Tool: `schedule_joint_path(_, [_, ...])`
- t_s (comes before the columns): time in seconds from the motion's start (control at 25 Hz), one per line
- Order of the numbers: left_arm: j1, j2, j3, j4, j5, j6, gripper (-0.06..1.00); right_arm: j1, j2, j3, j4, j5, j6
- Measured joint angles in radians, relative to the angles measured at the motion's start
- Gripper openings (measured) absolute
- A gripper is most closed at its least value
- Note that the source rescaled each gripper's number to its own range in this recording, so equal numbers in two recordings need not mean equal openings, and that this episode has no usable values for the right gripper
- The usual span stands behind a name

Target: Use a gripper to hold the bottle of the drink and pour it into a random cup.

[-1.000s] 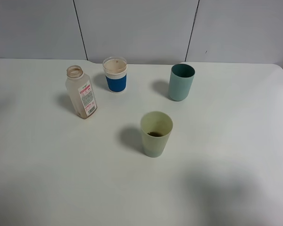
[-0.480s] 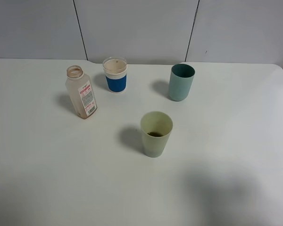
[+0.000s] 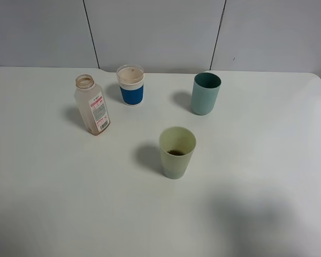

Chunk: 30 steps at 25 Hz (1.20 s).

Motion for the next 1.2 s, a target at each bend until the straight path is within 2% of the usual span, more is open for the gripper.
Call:
schedule_joint_path(0.2, [0.000,-0.053,-0.065,0.069,0.233,0.000,0.82,0.000,0.000,0.000,0.000,0.000,0.000])
schedule_joint_path(0.52, [0.000,-0.185,-0.085,0.086,0.527,0.000,0.81,0.000,0.000,0.000,0.000,0.000,0.000])
schedule_joint_path(0.76, [0.000,-0.216,-0.086,0.084,0.678,0.008,0.81,0.000,0.000,0.000,0.000,0.000,0.000])
schedule_joint_path(1.0, [0.000,-0.216,-0.086,0.075,0.699,0.008,0.81,0.000,0.000,0.000,0.000,0.000,0.000])
schedule_joint_path(1.2, [0.000,-0.217,-0.080,0.066,0.817,0.067,0.81,0.000,0.000,0.000,0.000,0.000,0.000])
